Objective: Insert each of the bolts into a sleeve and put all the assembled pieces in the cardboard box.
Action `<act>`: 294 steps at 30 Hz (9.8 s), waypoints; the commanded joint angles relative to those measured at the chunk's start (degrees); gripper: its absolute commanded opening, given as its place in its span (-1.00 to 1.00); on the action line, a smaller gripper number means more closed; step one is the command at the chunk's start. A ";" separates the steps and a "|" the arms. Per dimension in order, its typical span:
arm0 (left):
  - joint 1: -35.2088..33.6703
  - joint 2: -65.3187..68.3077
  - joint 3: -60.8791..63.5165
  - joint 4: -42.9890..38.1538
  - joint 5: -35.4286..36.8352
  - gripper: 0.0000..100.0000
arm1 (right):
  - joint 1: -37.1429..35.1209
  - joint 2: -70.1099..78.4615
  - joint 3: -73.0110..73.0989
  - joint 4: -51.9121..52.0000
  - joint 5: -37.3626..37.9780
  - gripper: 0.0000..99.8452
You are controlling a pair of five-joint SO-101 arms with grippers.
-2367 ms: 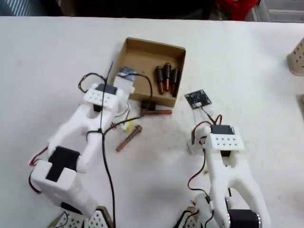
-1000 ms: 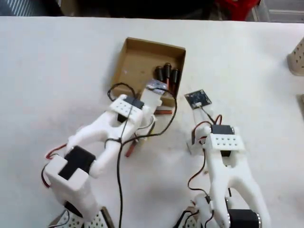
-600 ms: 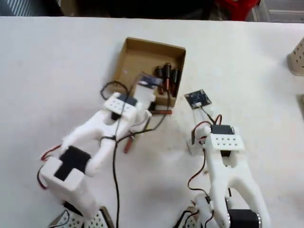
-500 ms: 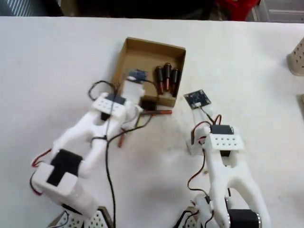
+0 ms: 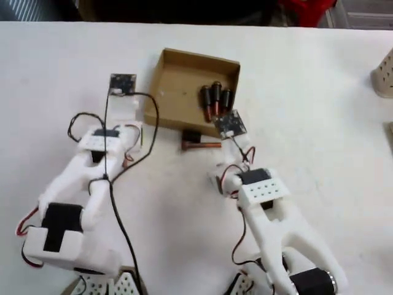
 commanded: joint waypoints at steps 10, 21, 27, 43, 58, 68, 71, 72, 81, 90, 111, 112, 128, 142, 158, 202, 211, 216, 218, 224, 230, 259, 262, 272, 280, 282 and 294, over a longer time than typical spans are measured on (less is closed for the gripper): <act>-1.10 1.27 -0.88 -5.63 0.09 -0.95 | -9.36 -1.54 2.73 -32.66 -5.10 -0.96; -1.10 1.27 -0.88 -5.63 0.09 -0.95 | -12.79 1.27 9.23 -61.49 -5.10 -0.97; -1.10 1.27 -0.88 -5.63 0.09 -0.95 | -12.53 17.54 5.45 -76.88 -5.10 -0.97; -1.10 1.27 -0.88 -5.63 0.09 -0.95 | -13.32 44.88 15.30 -129.19 -4.75 -0.97; -1.10 1.27 -0.53 -8.00 0.09 -0.95 | -15.78 44.53 31.91 -135.69 -5.10 -0.97; -0.75 -1.01 0.00 -8.00 0.09 -0.96 | -16.22 45.05 31.74 -135.52 -5.10 -0.97; 0.31 -5.67 3.87 -10.11 0.09 -0.96 | -16.22 45.05 31.74 -135.52 -5.10 -0.97; 0.84 -7.69 6.07 -12.13 0.09 -0.96 | -16.13 45.05 31.74 -135.52 -5.10 -0.97; 1.80 -30.64 26.55 -36.22 12.40 -0.95 | -16.22 45.05 31.74 -134.29 -5.01 -0.97; 8.48 -51.82 40.79 -43.16 12.31 -0.95 | -16.22 45.05 31.74 -134.37 -5.01 -0.97; 30.73 -104.13 52.22 -15.56 12.40 -0.95 | -17.54 45.05 31.74 -134.55 -5.10 -0.97; 31.25 -104.57 51.52 -13.89 12.40 -0.95 | -17.54 45.05 31.74 -134.64 -5.10 -0.97; 27.12 -104.48 53.10 -22.07 12.31 -0.95 | -17.45 45.05 31.74 -134.64 -4.75 -0.96; 26.15 -77.85 47.91 -35.25 12.31 -0.95 | -17.27 45.05 31.74 -134.64 -4.75 -0.96; 26.07 -75.12 49.76 -36.48 12.66 -0.95 | -17.45 45.05 31.74 -134.64 -4.75 -0.96; 26.42 -67.38 52.40 -38.95 12.40 -0.95 | -15.96 44.62 31.74 -134.73 -4.75 -0.96; 26.42 -70.29 51.52 -26.55 12.31 -0.95 | -14.64 44.53 31.82 -134.81 -4.75 -0.96; 26.42 -71.25 51.52 -23.38 12.31 -0.95 | -14.46 44.53 31.82 -134.81 -4.75 -0.96; 26.42 -71.25 51.52 -23.12 11.78 -0.95 | -14.46 44.53 31.82 -134.81 -4.75 -0.96; 26.42 -71.08 51.96 -23.30 8.00 -0.95 | -14.46 44.53 31.82 -134.81 -4.75 -0.96; 26.42 -70.99 51.87 -23.12 8.18 -0.60 | -14.46 44.53 31.74 -134.81 -4.75 -0.96; 17.45 -87.25 47.65 -18.81 20.22 -0.29 | -14.37 44.70 31.21 -134.81 -4.75 -0.97; 17.45 -94.81 47.74 -11.08 20.13 -0.35 | -14.37 44.70 31.21 -134.81 -4.75 -0.97; 11.91 -107.74 52.48 -2.29 20.04 -0.90 | -14.37 44.79 31.30 -134.73 -4.75 -0.97; -2.24 -107.65 57.67 8.00 19.96 -0.95 | -13.14 44.53 31.47 -134.73 -4.75 -0.97; -4.70 -107.65 57.67 11.43 18.37 -0.95 | -12.97 44.44 31.56 -134.73 -4.75 -0.97; -7.43 -107.65 57.67 35.52 -4.57 -0.95 | -9.27 36.35 33.76 -134.29 -5.01 -0.97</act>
